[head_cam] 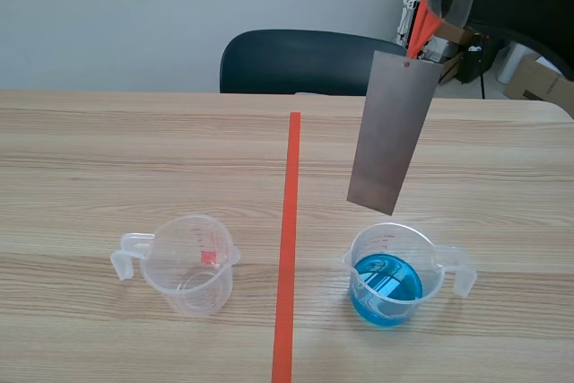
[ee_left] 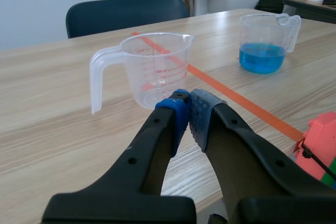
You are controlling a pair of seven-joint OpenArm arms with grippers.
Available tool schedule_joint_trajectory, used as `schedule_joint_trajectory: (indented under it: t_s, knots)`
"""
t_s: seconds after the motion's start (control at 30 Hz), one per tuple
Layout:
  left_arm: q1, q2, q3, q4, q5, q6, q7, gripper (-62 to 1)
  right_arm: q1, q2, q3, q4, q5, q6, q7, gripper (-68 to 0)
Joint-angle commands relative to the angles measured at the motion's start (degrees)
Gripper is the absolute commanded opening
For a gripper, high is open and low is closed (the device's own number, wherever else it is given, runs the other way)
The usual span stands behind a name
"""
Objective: Do the redox reaction experiment. move the plate over the left beaker
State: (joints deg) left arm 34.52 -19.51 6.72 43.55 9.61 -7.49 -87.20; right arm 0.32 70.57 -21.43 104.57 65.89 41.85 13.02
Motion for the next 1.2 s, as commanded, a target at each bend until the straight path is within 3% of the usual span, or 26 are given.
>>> schedule_joint_trajectory:
  t_s: [0.0, 0.17, 0.4, 0.57, 0.67, 0.83, 0.93, 1.03, 1.17]
  knots:
    - [-1.9, 1.8, 0.2, -0.3, -0.1, 0.9, -1.8, -58.0, 2.4, -1.6, 0.4, 0.5, 1.6, 0.9, -2.2, -67.1]
    - [-5.9, 5.6, 0.2, -5.2, 0.1, 2.0, -1.8, -58.0, 5.7, -8.8, 0.4, 0.5, 3.8, 0.9, -12.3, -67.1]
    - [-8.9, 6.5, 0.2, -8.0, 0.0, 3.5, -1.8, -58.0, 7.4, -19.6, 0.5, 0.5, 8.8, 0.9, -26.7, -67.1]
    - [-9.0, 7.1, -0.5, -9.1, -3.3, 4.9, -1.8, -58.1, 8.7, -26.1, 1.4, 0.5, 13.5, 0.9, -35.9, -67.1]
    - [-9.0, 7.7, -1.6, -9.6, -3.0, 5.0, -1.8, -58.1, 10.4, -29.9, 2.1, 0.5, 13.9, 0.7, -41.2, -67.1]
    - [-8.8, 8.4, -2.0, -10.3, -2.5, 5.0, -1.8, -58.0, 13.6, -36.9, 2.4, 0.5, 13.9, -1.7, -49.8, -67.1]
    - [-8.7, 8.3, -2.0, -10.3, -0.4, 5.0, -1.8, -57.3, 15.0, -41.1, 2.4, 0.5, 13.9, -2.0, -54.1, -67.1]
    - [-8.7, 8.4, -2.0, -10.3, 2.5, 5.0, -1.8, -45.7, 15.7, -45.4, 2.4, 0.5, 13.9, -2.0, -57.9, -67.1]
    - [-8.7, 8.4, -2.0, -10.3, 1.7, 5.0, -1.8, -17.3, 15.7, -50.6, 2.4, 0.4, 13.8, -2.0, -63.1, -67.1]
